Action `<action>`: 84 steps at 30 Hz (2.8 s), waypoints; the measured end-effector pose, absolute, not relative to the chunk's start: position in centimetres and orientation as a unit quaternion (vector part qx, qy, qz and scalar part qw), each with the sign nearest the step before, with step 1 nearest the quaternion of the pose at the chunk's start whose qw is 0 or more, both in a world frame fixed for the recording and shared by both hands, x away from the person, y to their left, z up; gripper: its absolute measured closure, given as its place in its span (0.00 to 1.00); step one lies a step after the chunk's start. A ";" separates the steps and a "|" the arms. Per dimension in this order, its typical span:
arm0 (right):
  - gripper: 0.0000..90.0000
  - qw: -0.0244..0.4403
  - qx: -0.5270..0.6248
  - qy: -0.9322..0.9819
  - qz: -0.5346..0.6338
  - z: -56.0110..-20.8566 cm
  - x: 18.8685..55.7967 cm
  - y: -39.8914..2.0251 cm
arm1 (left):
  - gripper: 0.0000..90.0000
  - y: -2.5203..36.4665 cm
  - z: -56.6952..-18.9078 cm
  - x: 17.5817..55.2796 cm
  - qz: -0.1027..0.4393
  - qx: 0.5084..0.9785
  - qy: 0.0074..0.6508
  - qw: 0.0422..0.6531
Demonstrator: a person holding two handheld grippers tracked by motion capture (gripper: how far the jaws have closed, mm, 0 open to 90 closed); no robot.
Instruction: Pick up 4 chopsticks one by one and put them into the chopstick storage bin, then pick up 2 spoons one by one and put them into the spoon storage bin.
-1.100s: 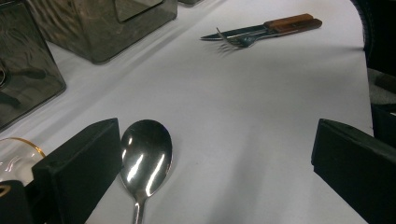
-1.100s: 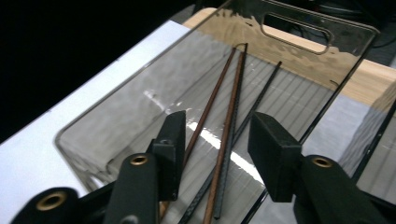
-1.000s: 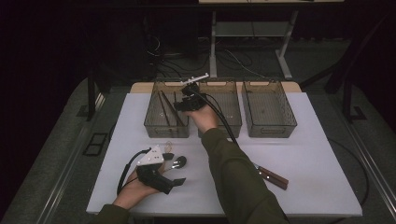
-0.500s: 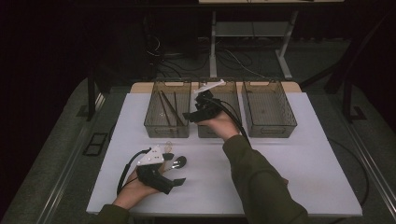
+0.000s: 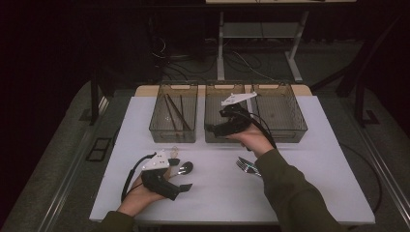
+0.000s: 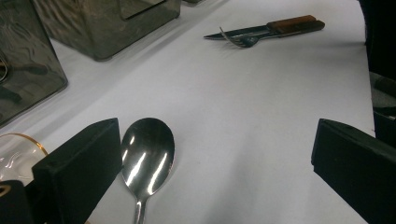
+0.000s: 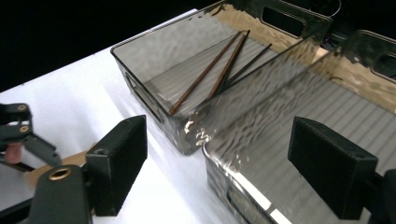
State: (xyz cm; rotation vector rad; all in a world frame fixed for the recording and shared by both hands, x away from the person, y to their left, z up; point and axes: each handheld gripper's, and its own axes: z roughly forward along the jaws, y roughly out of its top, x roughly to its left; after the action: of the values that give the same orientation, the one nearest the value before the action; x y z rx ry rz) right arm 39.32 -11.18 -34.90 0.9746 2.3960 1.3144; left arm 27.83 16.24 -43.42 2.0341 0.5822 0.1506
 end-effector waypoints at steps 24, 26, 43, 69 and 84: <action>0.13 0.143 0.351 0.797 0.470 -39.3 32.2 -20.3 | 0.01 16.3 -43.5 27.9 0.063 0.838 0.248 0.482; 0.13 0.142 0.352 0.799 0.467 -39.8 31.6 -21.1 | 0.01 16.3 -43.6 27.9 0.066 0.838 0.250 0.480; 0.13 0.130 0.348 0.798 0.476 -43.0 26.7 -26.3 | 0.01 16.6 -43.5 27.4 0.071 0.838 0.250 0.480; 0.13 0.129 0.359 0.806 0.452 -44.1 25.1 -28.5 | 0.03 18.0 -43.0 27.7 0.097 0.837 0.271 0.465; 0.13 0.131 0.361 0.807 0.448 -44.1 25.1 -28.4 | 0.26 20.8 -42.9 28.9 0.130 0.823 0.333 0.442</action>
State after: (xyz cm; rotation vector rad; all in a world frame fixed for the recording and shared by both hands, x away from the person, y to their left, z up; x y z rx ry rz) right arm 25.14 -28.38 -44.13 1.0493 2.3449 1.3010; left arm 28.93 20.78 -42.91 2.0415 0.8255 0.3221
